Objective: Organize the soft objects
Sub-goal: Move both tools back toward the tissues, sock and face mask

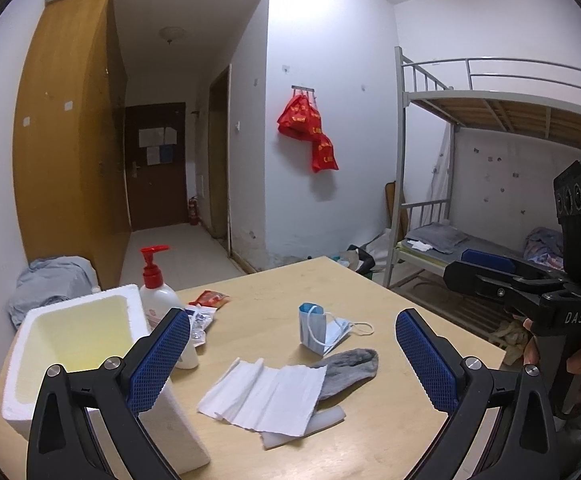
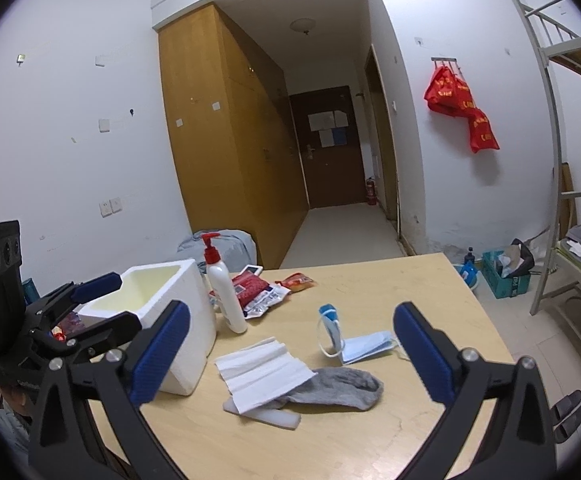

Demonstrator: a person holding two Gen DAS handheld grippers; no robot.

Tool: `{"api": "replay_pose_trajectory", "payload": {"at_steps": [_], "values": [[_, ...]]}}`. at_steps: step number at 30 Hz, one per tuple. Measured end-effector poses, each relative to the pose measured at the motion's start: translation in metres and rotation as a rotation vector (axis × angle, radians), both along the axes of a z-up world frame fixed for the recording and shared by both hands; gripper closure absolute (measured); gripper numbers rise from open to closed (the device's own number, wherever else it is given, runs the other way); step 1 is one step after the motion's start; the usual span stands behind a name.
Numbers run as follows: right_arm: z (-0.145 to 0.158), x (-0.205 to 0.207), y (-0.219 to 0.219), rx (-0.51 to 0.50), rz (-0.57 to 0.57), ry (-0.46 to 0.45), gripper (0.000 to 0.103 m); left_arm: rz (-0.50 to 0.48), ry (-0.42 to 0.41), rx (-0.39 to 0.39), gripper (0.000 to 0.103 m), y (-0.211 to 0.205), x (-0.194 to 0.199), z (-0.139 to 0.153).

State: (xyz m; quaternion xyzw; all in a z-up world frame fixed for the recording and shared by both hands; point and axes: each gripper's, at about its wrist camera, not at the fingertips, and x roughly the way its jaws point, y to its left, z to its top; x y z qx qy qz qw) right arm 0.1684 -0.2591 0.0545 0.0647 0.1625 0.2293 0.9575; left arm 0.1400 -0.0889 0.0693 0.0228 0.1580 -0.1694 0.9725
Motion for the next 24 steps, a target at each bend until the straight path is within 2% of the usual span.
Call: {"api": "replay_pose_trajectory", "payload": {"at_steps": [14, 24], "values": [[-0.026, 0.019, -0.012, -0.013, -0.018, 0.066, 0.0, -0.005, 0.018, 0.009, 0.0, -0.024, 0.01, -0.04], [-0.044, 0.032, -0.019, -0.007, 0.006, 0.115, 0.0, -0.003, 0.09, -0.012, 0.0, -0.028, 0.036, -0.077]]}}
